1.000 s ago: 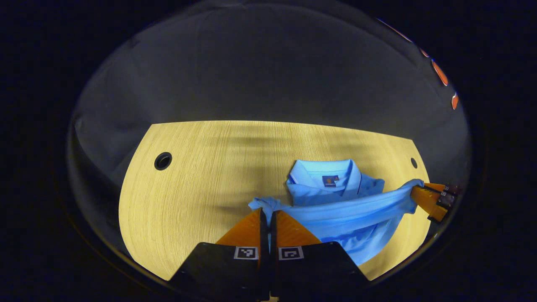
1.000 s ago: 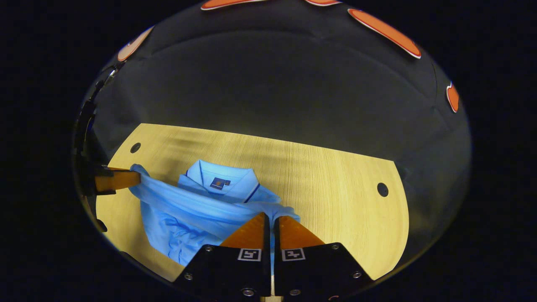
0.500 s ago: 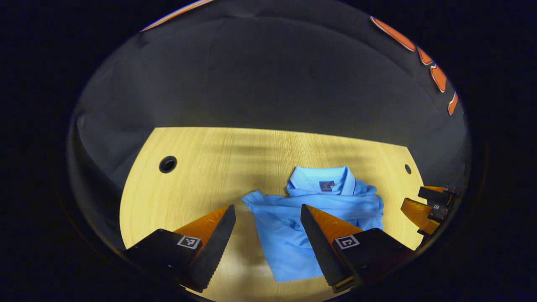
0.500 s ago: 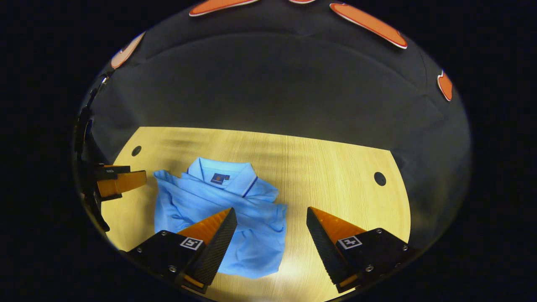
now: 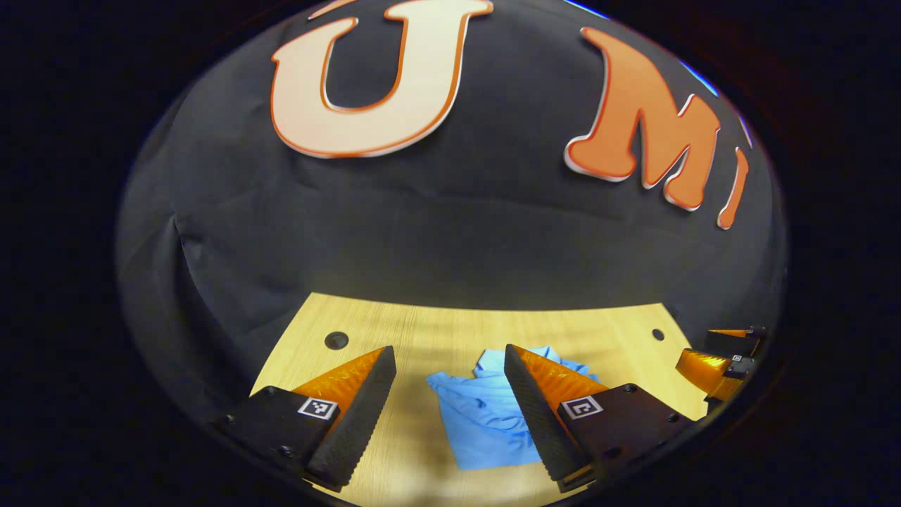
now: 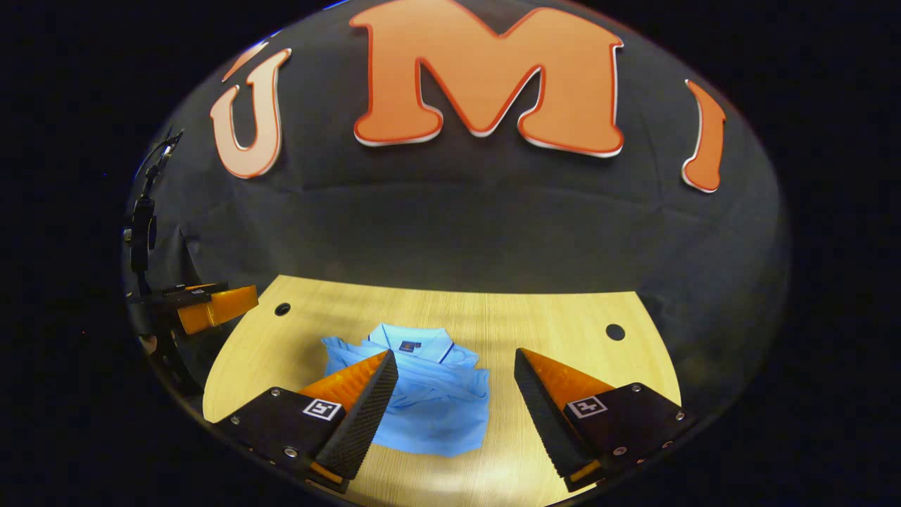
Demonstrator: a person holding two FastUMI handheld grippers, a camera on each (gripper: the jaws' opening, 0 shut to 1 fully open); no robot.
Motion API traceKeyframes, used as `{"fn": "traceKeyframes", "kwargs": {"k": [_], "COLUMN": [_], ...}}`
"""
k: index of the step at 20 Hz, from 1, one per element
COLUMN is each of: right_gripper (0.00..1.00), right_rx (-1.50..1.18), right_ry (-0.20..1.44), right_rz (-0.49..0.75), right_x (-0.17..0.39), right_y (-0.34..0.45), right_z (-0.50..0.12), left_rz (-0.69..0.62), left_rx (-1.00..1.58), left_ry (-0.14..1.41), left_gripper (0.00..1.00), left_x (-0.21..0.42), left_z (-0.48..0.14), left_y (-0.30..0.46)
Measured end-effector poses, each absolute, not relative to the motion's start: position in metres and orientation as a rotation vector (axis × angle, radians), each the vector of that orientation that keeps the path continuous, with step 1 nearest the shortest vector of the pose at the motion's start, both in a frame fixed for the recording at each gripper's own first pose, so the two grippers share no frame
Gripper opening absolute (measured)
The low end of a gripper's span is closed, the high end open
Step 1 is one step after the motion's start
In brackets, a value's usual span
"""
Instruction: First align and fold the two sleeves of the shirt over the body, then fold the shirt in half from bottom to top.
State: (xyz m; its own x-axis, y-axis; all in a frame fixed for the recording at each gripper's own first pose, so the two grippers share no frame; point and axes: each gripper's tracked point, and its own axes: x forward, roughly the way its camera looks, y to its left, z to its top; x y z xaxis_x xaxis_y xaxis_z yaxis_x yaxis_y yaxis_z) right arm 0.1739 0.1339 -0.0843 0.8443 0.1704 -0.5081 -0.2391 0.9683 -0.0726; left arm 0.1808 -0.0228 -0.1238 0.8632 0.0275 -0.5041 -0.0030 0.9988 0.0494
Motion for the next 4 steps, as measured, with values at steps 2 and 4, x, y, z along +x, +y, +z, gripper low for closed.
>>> {"fn": "traceKeyframes", "kwargs": {"k": [2,4], "right_gripper": [1.0,1.0], "right_rx": [-0.12,-0.13], "right_ry": [0.459,0.395], "right_rz": [0.231,0.228], "right_x": [0.16,0.143], "right_y": [0.131,0.123], "right_z": [-0.063,-0.038], "left_rz": [-0.003,0.008], "left_rx": [0.038,0.046], "left_ry": [0.472,0.415], "left_gripper": [1.0,0.99], "left_x": [0.16,0.14], "left_z": [-0.096,-0.073], "left_y": [-0.038,-0.043]}}
